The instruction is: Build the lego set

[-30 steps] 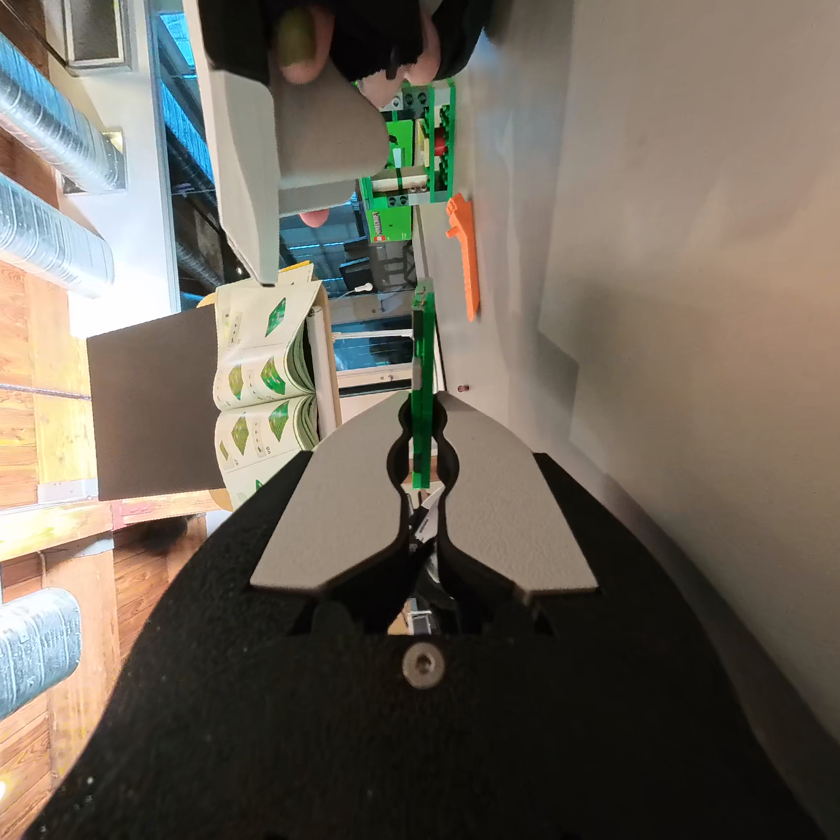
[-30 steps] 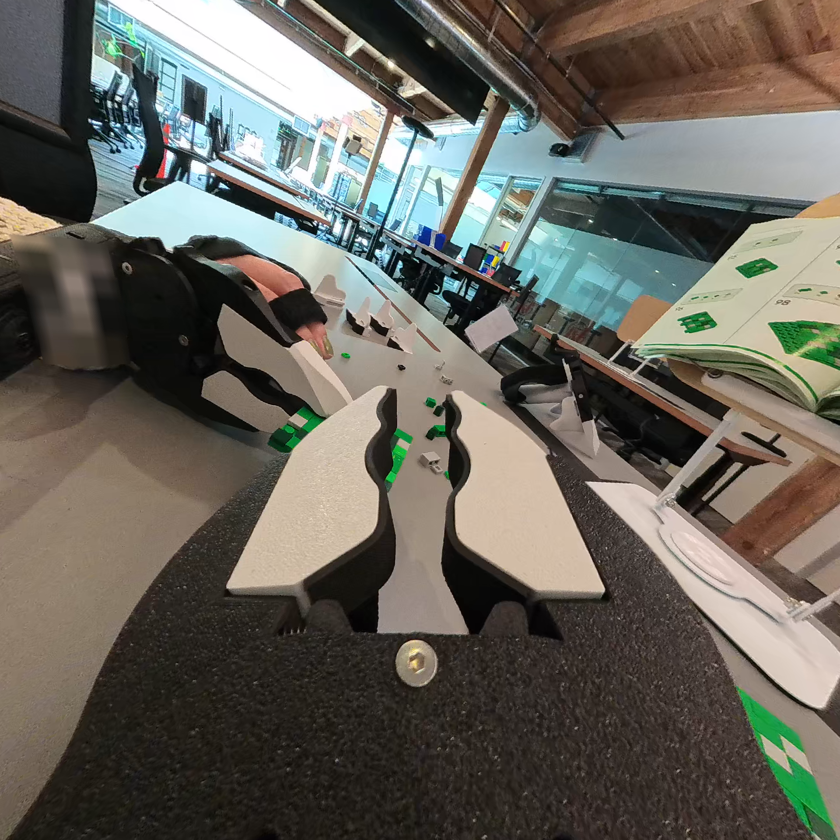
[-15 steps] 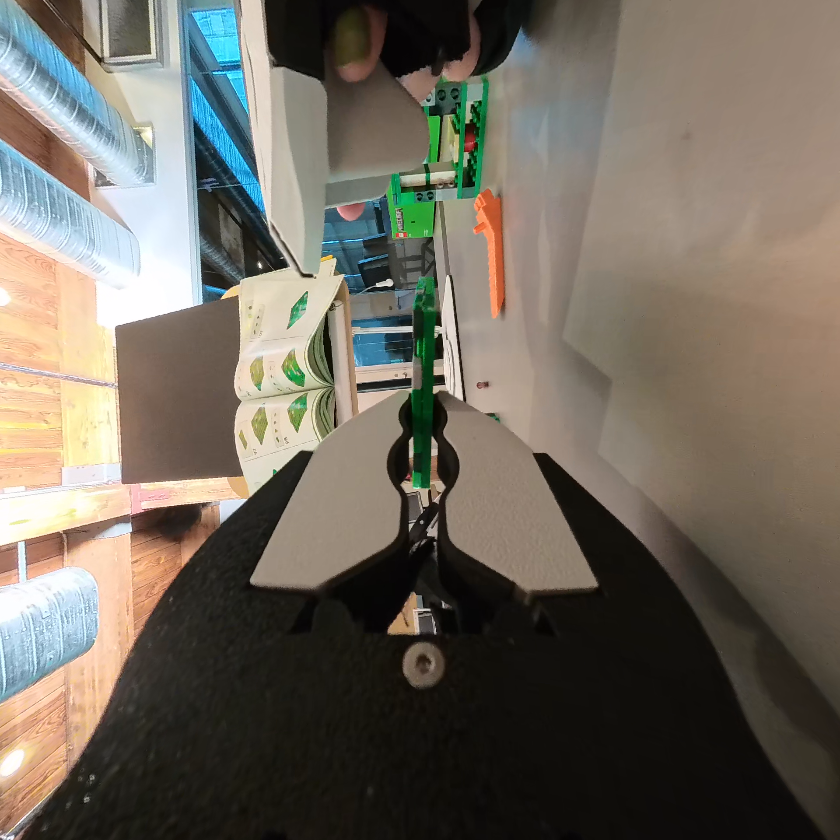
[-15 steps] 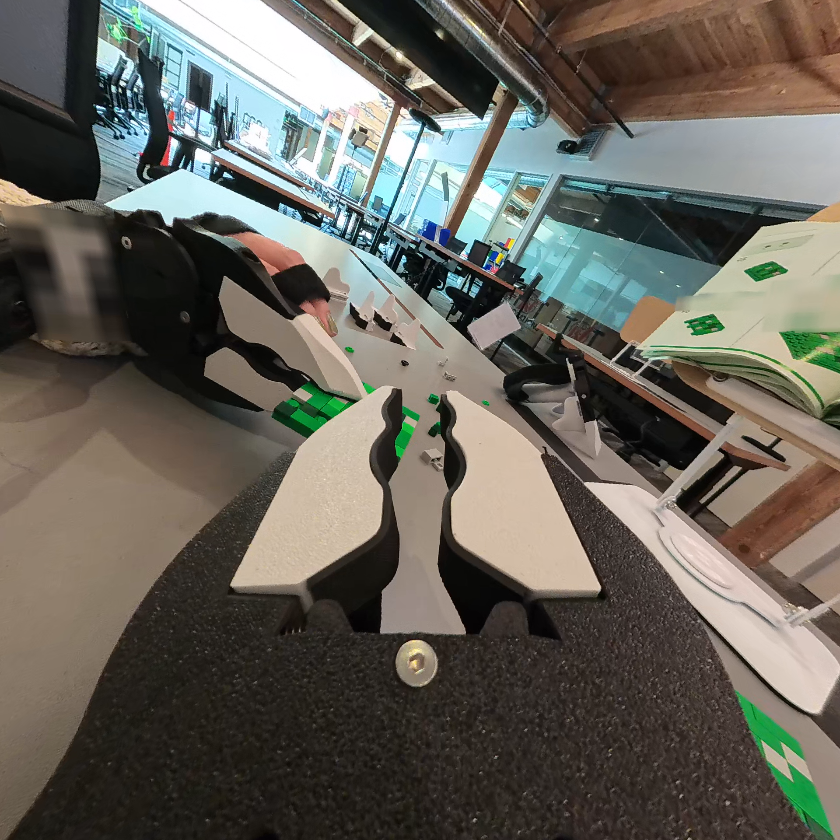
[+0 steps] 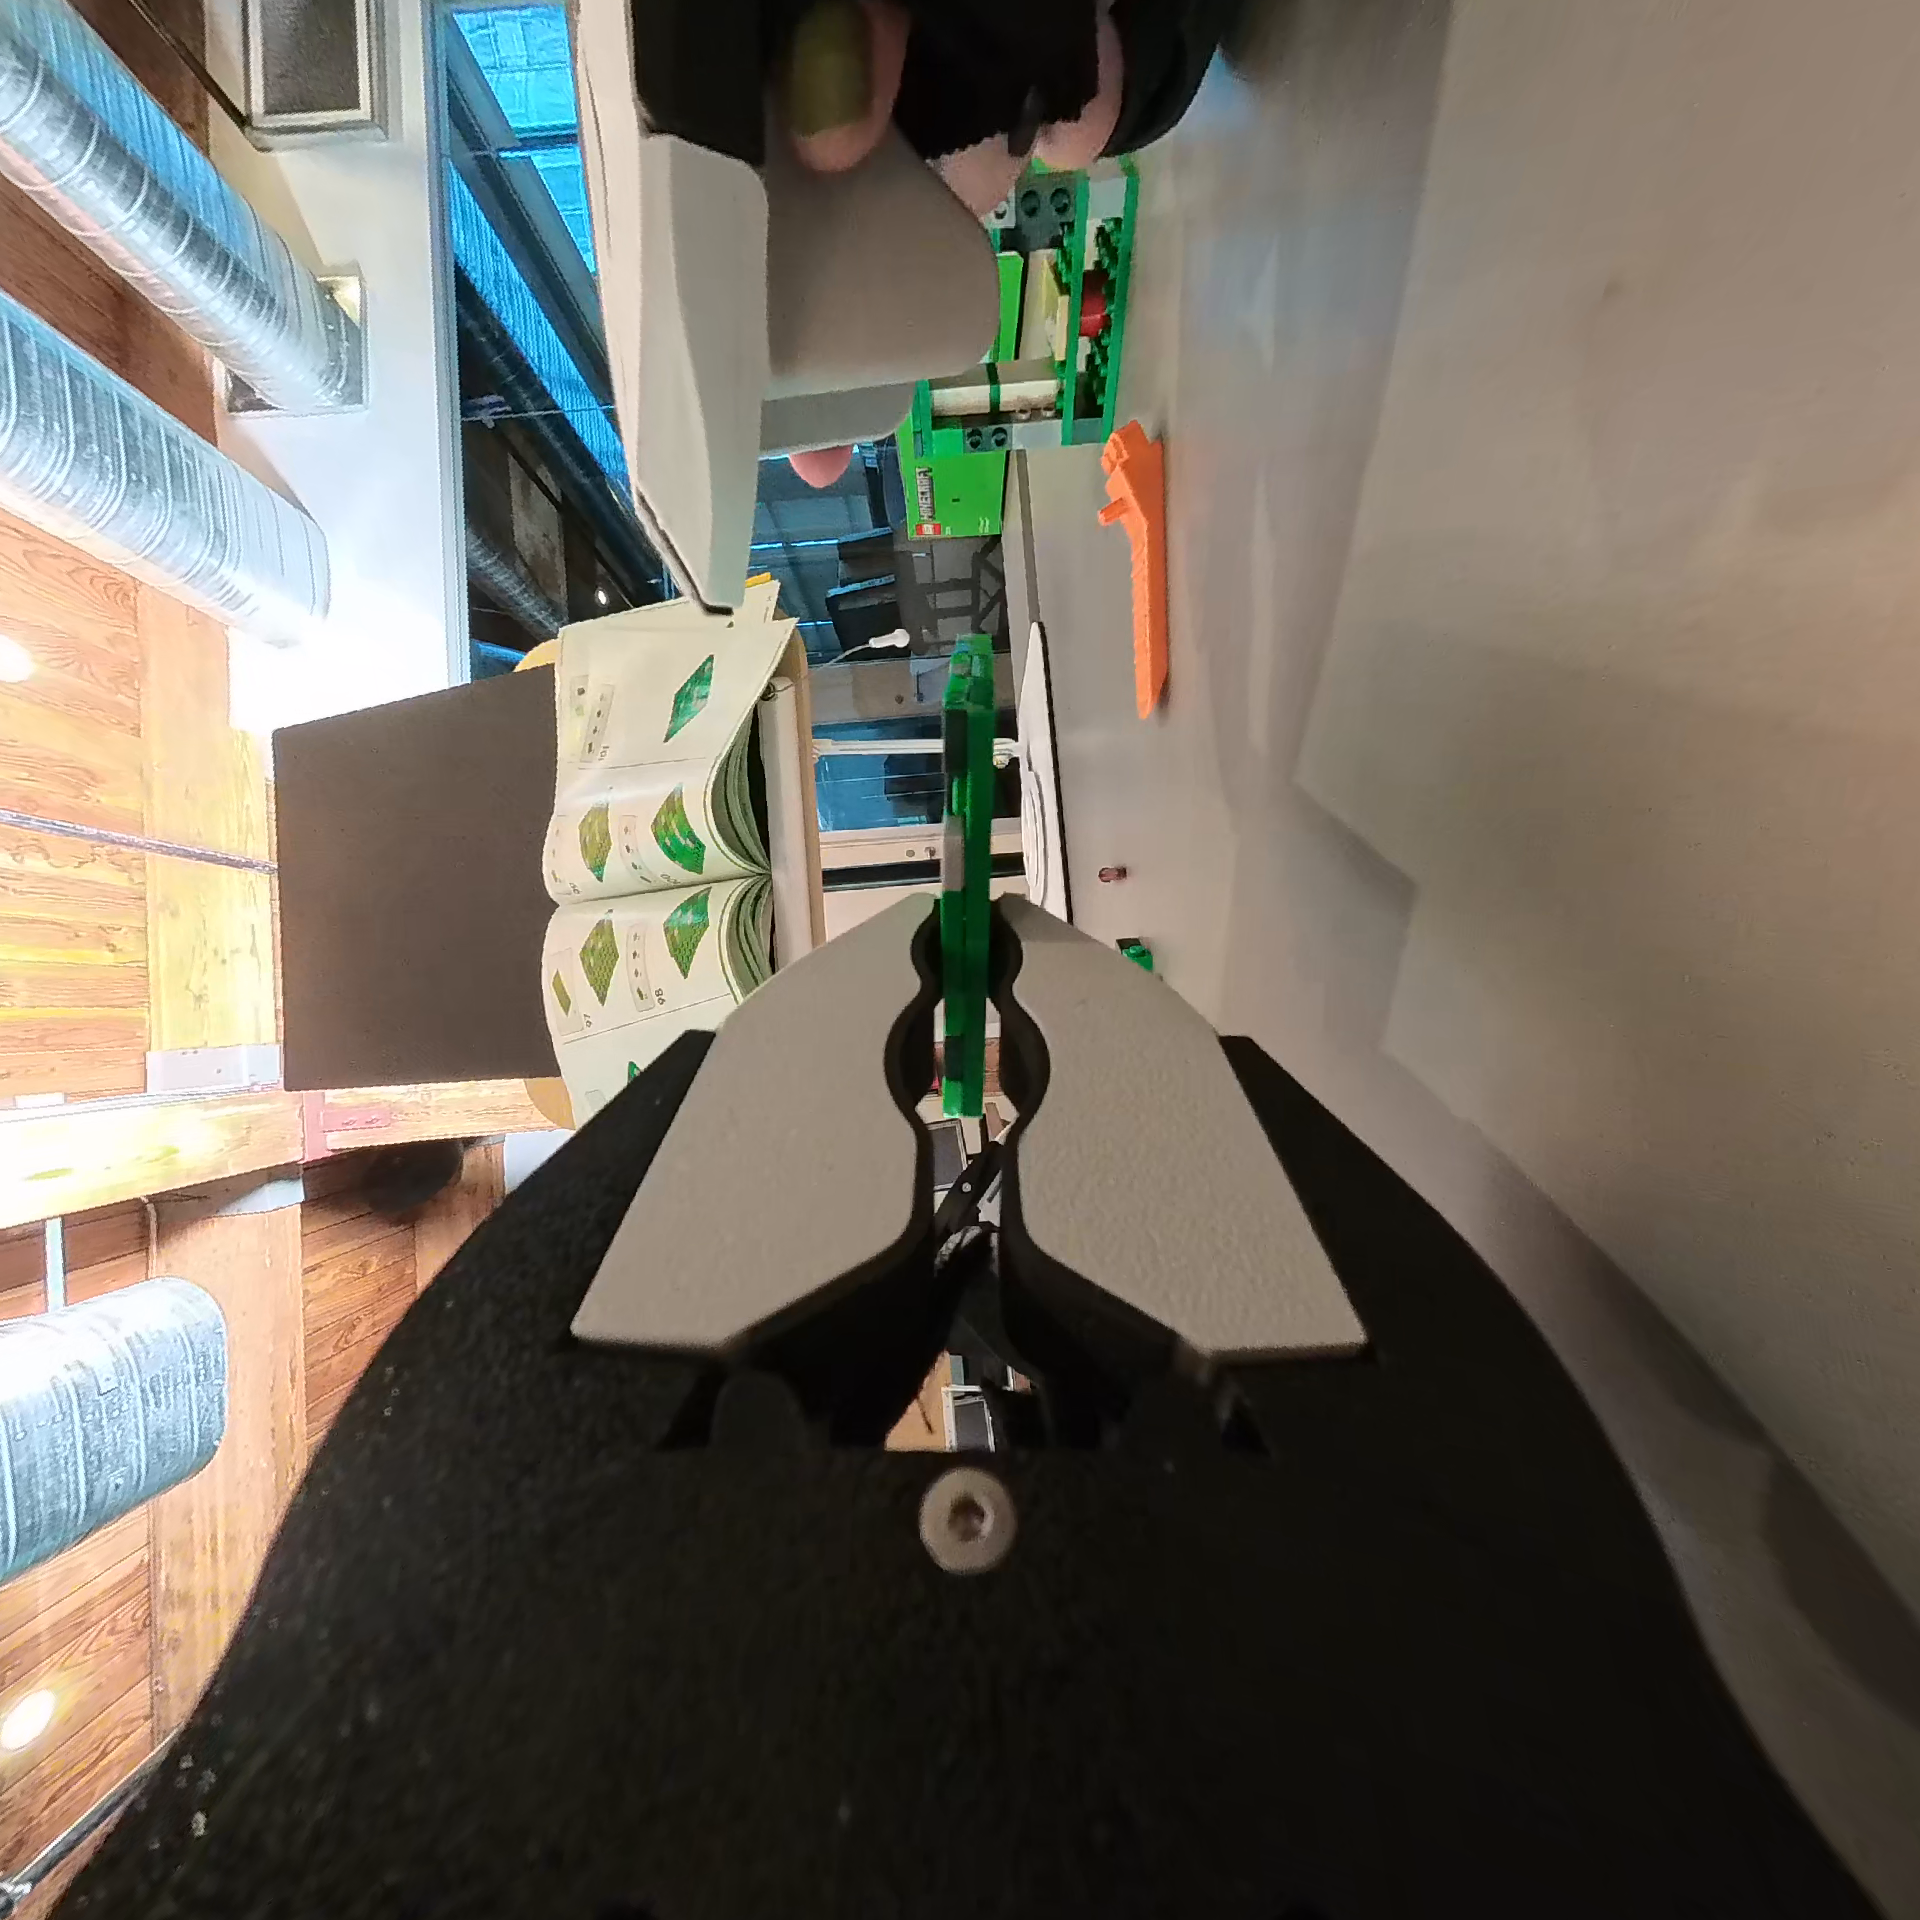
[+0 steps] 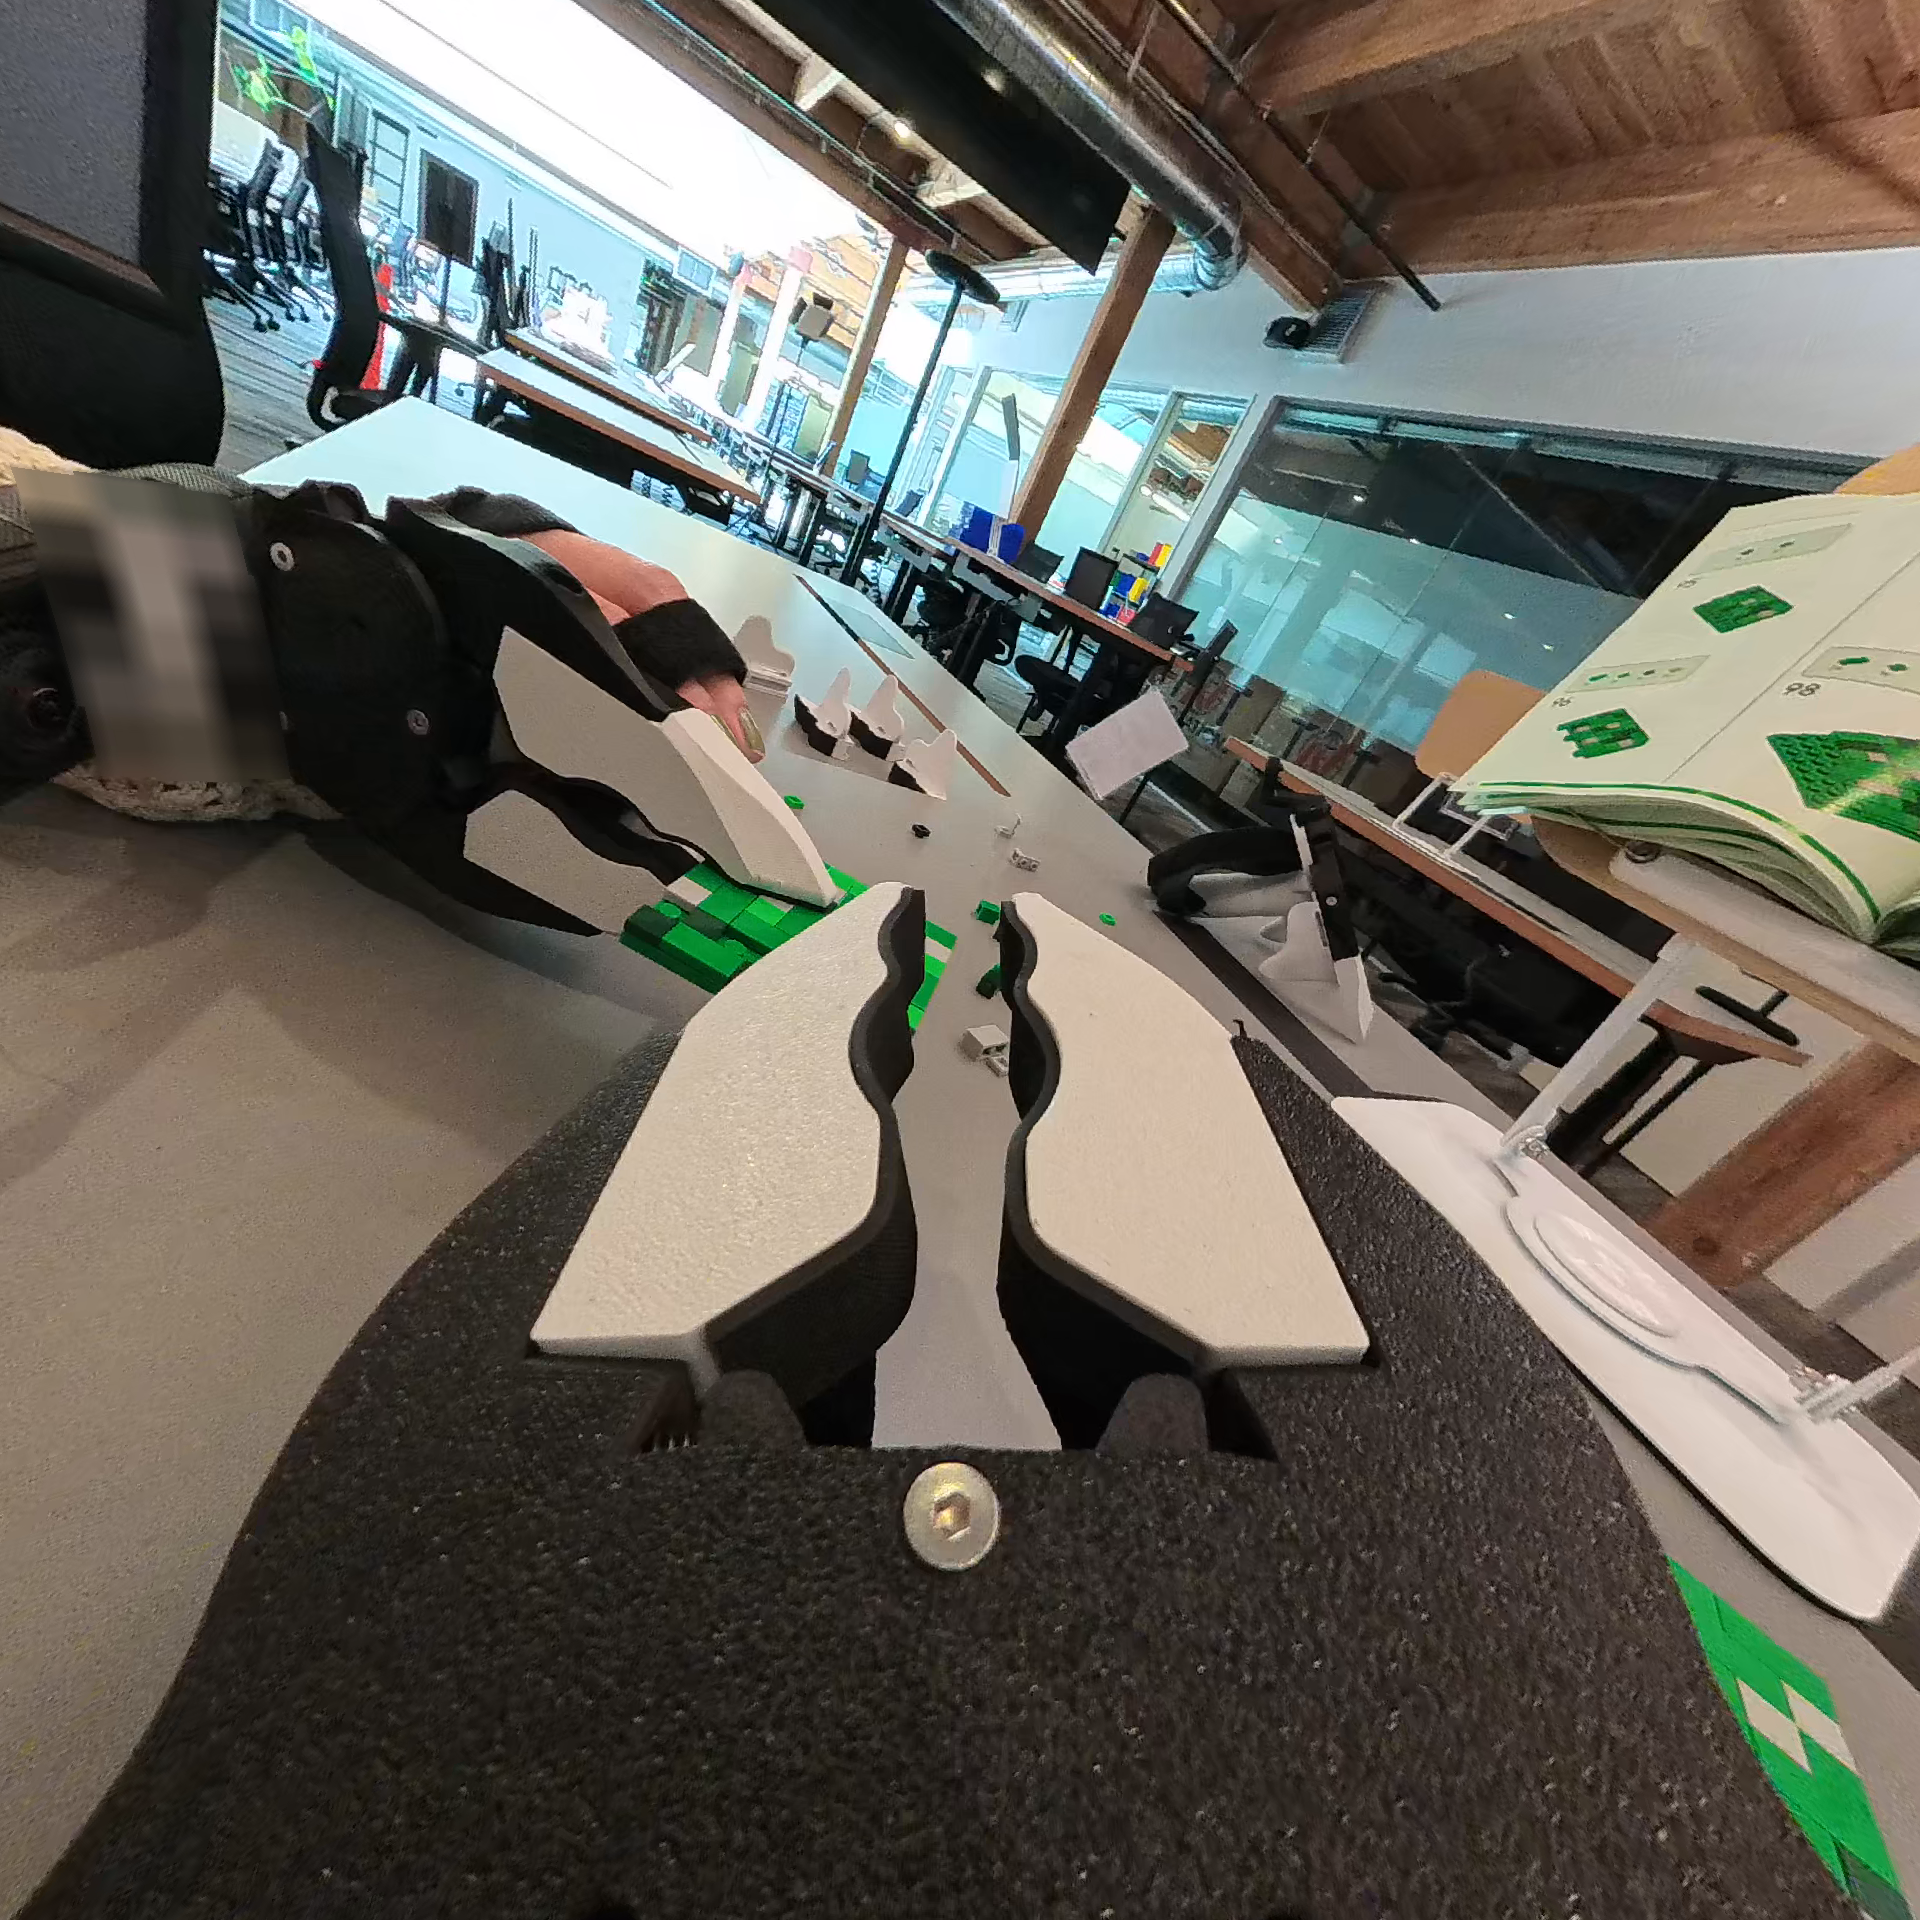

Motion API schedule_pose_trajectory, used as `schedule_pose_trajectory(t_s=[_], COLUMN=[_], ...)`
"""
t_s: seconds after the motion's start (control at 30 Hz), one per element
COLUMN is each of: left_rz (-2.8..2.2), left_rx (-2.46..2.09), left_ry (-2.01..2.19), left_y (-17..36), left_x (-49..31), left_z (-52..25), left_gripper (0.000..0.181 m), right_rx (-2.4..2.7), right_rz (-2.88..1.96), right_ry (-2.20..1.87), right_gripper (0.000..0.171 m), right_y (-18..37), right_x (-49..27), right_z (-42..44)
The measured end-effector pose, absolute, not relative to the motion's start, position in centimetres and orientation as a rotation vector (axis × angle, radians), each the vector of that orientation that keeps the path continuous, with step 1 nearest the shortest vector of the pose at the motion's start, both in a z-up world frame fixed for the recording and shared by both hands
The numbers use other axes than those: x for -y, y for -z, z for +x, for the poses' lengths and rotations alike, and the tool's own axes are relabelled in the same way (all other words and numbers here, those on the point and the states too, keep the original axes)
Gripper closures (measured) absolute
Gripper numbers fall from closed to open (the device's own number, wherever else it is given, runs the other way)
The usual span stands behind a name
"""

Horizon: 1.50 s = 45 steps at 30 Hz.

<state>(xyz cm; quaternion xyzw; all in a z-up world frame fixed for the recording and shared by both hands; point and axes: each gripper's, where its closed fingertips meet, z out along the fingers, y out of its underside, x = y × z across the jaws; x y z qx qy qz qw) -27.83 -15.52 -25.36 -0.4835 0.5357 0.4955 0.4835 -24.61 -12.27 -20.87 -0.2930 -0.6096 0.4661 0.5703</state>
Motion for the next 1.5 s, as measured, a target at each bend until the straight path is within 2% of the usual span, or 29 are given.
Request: schedule_pose_trajectory(t_s=[0.4,0.73,1.03,1.23,1.37,1.5], left_rz=[-1.174,-0.989,-1.060,-1.049,-1.093,-1.153], left_rx=[-1.299,-1.536,-1.489,-1.544,-1.511,-1.456], left_ry=[-1.163,-1.036,-0.978,-0.980,-0.924,-0.879], left_y=[25.4,27.9,27.5,28.2,28.2,27.9], left_x=[15.4,16.1,15.8,15.9,15.9,15.8], left_z=[-27.6,-20.0,-21.6,-21.2,-21.5,-22.3], left_gripper=[0.176,0.176,0.176,0.175,0.175,0.175], right_rx=[1.437,1.419,1.436,1.715,2.104,2.433], right_rz=[-0.684,-0.705,-0.767,-0.899,-1.012,-0.972], right_ry=[-1.092,-1.084,-1.107,-1.189,-1.294,-1.024], right_gripper=[0.159,0.162,0.164,0.165,0.166,0.162], right_y=[20.9,20.8,20.9,19.2,19.3,23.0], right_x=[12.3,11.9,11.4,13.6,17.7,20.0], right_z=[-24.6,-24.7,-25.5,-31.9,-38.5,-45.0])
